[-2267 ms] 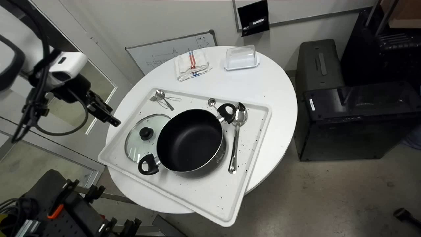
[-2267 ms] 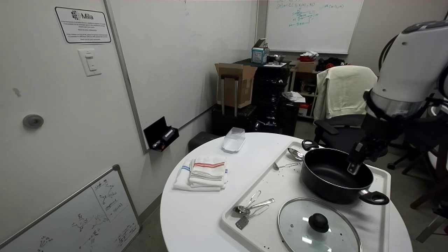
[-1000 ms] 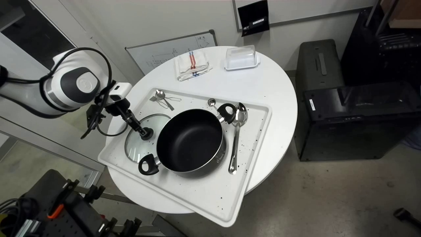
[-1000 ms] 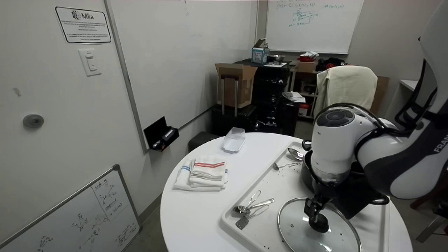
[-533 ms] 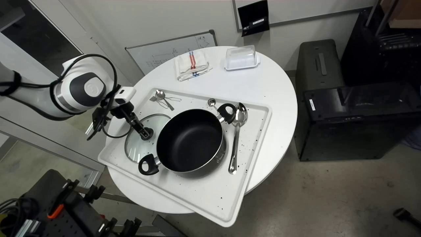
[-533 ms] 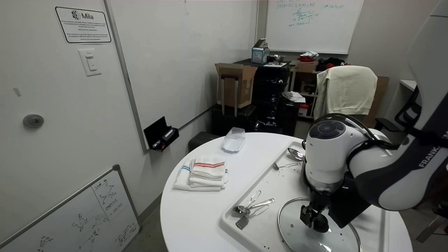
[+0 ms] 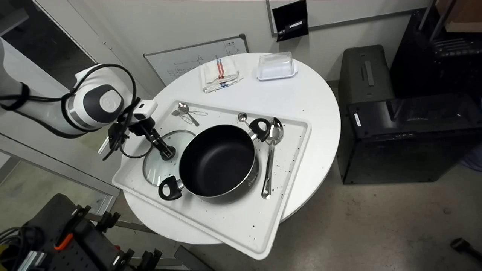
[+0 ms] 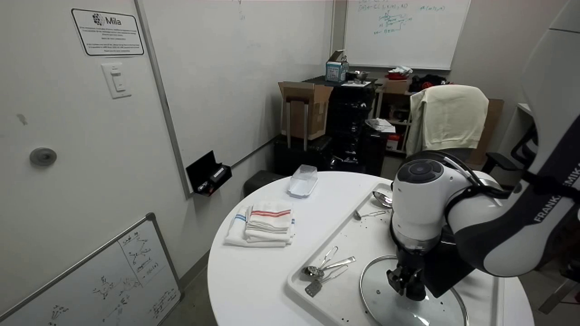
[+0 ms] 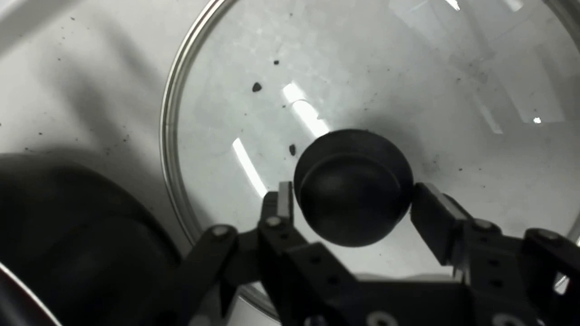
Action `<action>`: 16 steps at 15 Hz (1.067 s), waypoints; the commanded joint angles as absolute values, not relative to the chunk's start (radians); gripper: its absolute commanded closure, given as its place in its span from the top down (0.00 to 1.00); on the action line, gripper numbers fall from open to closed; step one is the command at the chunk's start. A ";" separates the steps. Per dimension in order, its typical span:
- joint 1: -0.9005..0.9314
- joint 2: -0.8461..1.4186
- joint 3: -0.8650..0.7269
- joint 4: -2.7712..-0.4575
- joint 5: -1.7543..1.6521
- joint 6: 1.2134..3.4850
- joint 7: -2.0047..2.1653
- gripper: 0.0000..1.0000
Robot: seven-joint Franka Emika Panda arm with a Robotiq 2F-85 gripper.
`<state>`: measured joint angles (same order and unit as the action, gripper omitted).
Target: Place the lid on the pot
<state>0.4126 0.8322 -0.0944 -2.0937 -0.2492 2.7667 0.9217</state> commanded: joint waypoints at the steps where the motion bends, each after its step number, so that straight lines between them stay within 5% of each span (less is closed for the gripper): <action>1: 0.432 0.839 -0.105 -2.096 -0.205 2.798 0.883 0.35; 5: 0.425 0.813 -0.101 -2.114 -0.192 2.803 0.865 0.25; 16: 0.412 0.629 -0.093 -2.273 -0.176 2.846 0.773 0.25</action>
